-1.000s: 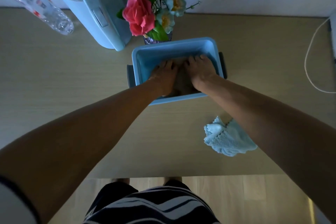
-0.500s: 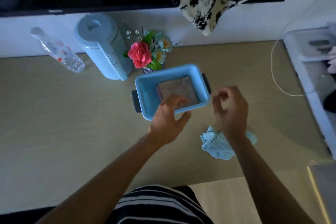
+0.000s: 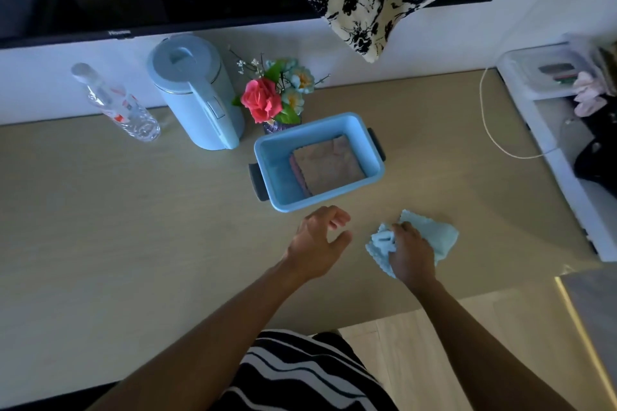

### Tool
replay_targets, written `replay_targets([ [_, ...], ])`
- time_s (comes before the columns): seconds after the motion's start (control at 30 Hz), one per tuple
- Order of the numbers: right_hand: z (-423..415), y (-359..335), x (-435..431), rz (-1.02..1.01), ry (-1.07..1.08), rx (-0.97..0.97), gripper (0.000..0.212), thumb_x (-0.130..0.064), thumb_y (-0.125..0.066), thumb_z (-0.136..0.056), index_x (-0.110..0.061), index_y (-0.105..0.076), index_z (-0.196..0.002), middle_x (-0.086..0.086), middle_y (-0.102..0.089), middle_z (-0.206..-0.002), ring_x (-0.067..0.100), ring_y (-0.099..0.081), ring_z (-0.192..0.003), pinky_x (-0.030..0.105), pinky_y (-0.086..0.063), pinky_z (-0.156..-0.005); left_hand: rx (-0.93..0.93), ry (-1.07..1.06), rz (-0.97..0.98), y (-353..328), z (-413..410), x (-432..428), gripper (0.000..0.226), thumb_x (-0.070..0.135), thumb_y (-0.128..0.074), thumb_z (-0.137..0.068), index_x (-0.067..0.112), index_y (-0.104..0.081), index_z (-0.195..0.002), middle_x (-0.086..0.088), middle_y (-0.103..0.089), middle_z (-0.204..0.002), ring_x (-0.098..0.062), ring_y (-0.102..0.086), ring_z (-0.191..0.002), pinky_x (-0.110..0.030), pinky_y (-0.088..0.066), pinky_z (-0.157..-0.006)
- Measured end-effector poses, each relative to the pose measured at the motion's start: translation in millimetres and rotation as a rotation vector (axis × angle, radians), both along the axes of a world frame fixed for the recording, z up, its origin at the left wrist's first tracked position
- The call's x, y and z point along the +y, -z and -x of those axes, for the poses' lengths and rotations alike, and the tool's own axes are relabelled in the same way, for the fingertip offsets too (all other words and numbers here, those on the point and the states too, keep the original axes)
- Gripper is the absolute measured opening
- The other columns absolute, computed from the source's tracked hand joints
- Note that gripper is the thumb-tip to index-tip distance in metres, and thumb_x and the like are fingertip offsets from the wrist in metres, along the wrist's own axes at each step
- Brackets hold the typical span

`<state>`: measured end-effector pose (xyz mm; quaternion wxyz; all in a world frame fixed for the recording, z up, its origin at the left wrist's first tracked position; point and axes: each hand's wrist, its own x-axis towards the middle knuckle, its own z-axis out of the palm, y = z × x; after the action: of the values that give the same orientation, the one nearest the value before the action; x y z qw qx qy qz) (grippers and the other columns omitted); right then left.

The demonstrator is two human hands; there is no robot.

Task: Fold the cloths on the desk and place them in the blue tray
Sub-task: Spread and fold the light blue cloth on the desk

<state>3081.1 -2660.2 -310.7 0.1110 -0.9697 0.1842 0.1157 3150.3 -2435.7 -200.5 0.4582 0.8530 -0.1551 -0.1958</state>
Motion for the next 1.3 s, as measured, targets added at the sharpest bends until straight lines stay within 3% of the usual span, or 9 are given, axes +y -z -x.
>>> replay_targets([
  [0.2, -21.3, -75.1, 37.3, -0.466, 0.038, -0.243, 0.017, -0.002, -0.064, -0.075, -0.013, -0.062, -0.087, 0.000, -0.065, -0.076, 0.014, -0.062, -0.070, 0.023, -0.045, -0.063, -0.002, 0.001, 0.014, -4.4, -5.5, 23.6, 0.034, 0.021, -0.073, -0.086, 0.016, -0.063, -0.117, 0.004, -0.067, -0.114, -0.005, -0.059, -0.100, -0.010, -0.043, -0.082],
  [0.33, -34.7, -143.3, 76.5, -0.766, -0.041, -0.279, 0.028, 0.003, -0.068, -0.076, -0.016, -0.061, -0.095, -0.007, -0.067, -0.083, 0.004, -0.063, -0.075, 0.011, -0.045, -0.065, -0.054, 0.025, 0.033, -18.6, -11.7, 50.4, 0.064, 0.031, -0.076, -0.082, 0.024, -0.048, -0.139, 0.009, -0.057, -0.134, -0.007, -0.054, -0.118, -0.027, -0.048, -0.096],
  [0.53, -58.6, -201.4, 133.5, -1.091, -0.051, -0.288, 0.040, -0.006, -0.062, -0.075, -0.019, -0.048, -0.110, -0.020, -0.062, -0.082, 0.001, -0.061, -0.073, 0.018, -0.049, -0.063, -0.034, -0.027, 0.184, -59.8, -32.9, 100.4, 0.064, 0.028, -0.067, -0.077, 0.025, -0.051, -0.139, 0.008, -0.062, -0.130, -0.003, -0.057, -0.116, -0.036, -0.046, -0.105],
  [0.67, -72.9, -215.2, 172.3, -1.081, -0.110, -0.371, 0.032, -0.008, -0.060, -0.079, -0.025, -0.047, -0.103, -0.024, -0.056, -0.084, 0.000, -0.056, -0.079, 0.021, -0.048, -0.074, 0.019, 0.030, 0.300, -90.6, -45.0, 129.6, 0.033, 0.026, -0.069, -0.082, 0.022, -0.063, -0.114, 0.005, -0.070, -0.106, -0.016, -0.066, -0.101, -0.042, -0.053, -0.092],
  [0.87, -95.9, -235.7, 231.2, -1.067, -0.179, -0.492, 0.015, 0.000, -0.061, -0.092, -0.014, -0.061, -0.099, -0.015, -0.068, -0.082, 0.001, -0.065, -0.079, 0.016, -0.048, -0.073, -0.144, -0.118, 0.305, -106.8, -45.9, 170.3, 0.023, 0.022, -0.070, -0.090, 0.038, -0.056, -0.097, 0.027, -0.059, -0.080, 0.004, -0.053, -0.071, -0.009, -0.038, -0.068],
  [0.97, -104.4, -241.6, 252.5, -1.121, -0.067, -0.497, 0.010, -0.008, -0.062, -0.095, -0.017, -0.067, -0.095, -0.013, -0.074, -0.082, 0.001, -0.069, -0.080, 0.018, -0.052, -0.073, -0.202, -0.250, 0.267, -106.9, -47.5, 190.2, 0.013, 0.038, -0.067, -0.086, 0.032, -0.058, -0.092, 0.020, -0.057, -0.085, -0.002, -0.055, -0.078, -0.018, -0.044, -0.073],
  [1.13, -120.4, -250.0, 268.3, -1.117, 0.070, -0.521, 0.016, -0.019, -0.064, -0.096, -0.012, -0.072, -0.084, -0.005, -0.071, -0.071, 0.005, -0.066, -0.068, 0.021, -0.052, -0.063, -0.230, -0.299, 0.203, -115.0, -56.0, 238.3, 0.040, 0.052, -0.065, -0.082, 0.018, -0.071, -0.103, 0.009, -0.068, -0.102, -0.007, -0.064, -0.097, -0.017, -0.046, -0.082],
  [1.23, -128.6, -250.3, 268.0, -1.070, -0.035, -0.514, 0.022, -0.019, -0.068, -0.093, -0.011, -0.068, -0.073, -0.002, -0.065, -0.066, 0.010, -0.061, -0.065, 0.024, -0.048, -0.062, -0.232, -0.293, 0.127, -120.1, -63.1, 269.7, 0.032, 0.050, -0.064, -0.084, 0.018, -0.071, -0.087, 0.003, -0.070, -0.085, -0.017, -0.066, -0.080, -0.034, -0.051, -0.073],
  [1.3, -133.2, -252.1, 269.6, -1.108, -0.140, -0.456, 0.016, -0.014, -0.069, -0.092, -0.018, -0.070, -0.077, -0.009, -0.068, -0.067, 0.007, -0.064, -0.068, 0.019, -0.050, -0.065, -0.224, -0.267, 0.095, -124.3, -68.3, 285.5, 0.035, 0.044, -0.065, -0.086, 0.016, -0.060, -0.066, 0.002, -0.057, -0.061, -0.020, -0.051, -0.058, -0.036, -0.044, -0.057],
])
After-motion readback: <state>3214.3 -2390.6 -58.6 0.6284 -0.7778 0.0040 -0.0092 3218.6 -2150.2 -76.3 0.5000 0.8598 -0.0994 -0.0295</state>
